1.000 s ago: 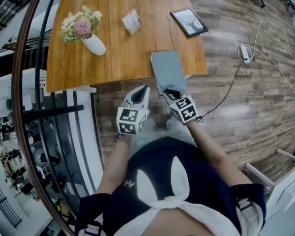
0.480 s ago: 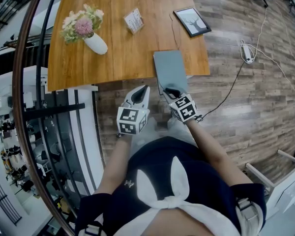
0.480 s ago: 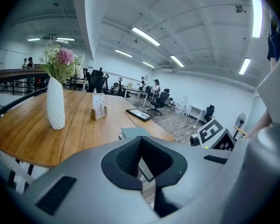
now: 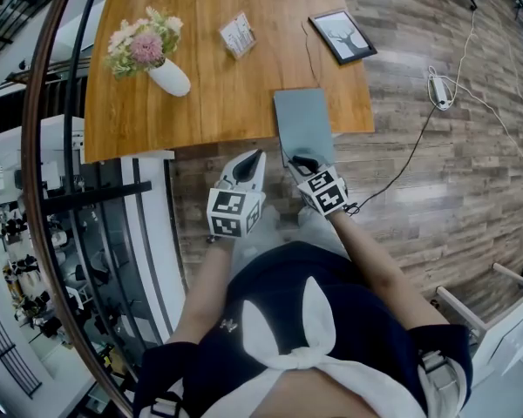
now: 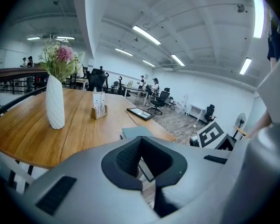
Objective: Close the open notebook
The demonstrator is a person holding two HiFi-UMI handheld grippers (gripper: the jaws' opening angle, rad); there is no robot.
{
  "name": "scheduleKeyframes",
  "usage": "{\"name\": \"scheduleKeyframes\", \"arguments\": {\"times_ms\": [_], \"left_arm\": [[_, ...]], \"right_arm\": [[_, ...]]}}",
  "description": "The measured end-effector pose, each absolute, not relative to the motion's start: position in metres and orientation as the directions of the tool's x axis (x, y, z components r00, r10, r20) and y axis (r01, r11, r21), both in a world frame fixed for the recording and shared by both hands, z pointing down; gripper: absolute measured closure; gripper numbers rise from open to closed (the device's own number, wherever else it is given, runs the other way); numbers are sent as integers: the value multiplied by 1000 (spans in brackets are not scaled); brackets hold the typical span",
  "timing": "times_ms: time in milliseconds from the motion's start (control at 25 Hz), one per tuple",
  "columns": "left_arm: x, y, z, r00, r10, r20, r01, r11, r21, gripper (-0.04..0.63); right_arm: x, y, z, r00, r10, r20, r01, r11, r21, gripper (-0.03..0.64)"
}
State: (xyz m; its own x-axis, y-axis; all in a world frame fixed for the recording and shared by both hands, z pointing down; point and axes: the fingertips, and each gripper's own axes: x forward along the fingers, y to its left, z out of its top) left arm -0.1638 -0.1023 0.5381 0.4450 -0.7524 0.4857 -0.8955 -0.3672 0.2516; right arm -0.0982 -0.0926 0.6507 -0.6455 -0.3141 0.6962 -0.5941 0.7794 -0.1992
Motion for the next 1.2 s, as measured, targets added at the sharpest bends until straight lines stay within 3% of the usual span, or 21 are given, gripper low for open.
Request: {"name": "scheduleKeyframes", "arguments": {"times_ms": [680,920,1200], "left_arm": [[-169,-108,543,442,-751,490,-897,-359,258,578],[-169,-108,543,440,-752,491,-898,-359,254,578],[-166,-109,538,447,-755,480,-894,-372,248,578]], "right_arm": [[-105,-85,656,-633,-291,717,-575,797,-184,511],[-105,-82,652,-645,-274,714,-568,797,-206,463],[-98,-88,627,-670,-324,668,-583,787,-202,457]]}}
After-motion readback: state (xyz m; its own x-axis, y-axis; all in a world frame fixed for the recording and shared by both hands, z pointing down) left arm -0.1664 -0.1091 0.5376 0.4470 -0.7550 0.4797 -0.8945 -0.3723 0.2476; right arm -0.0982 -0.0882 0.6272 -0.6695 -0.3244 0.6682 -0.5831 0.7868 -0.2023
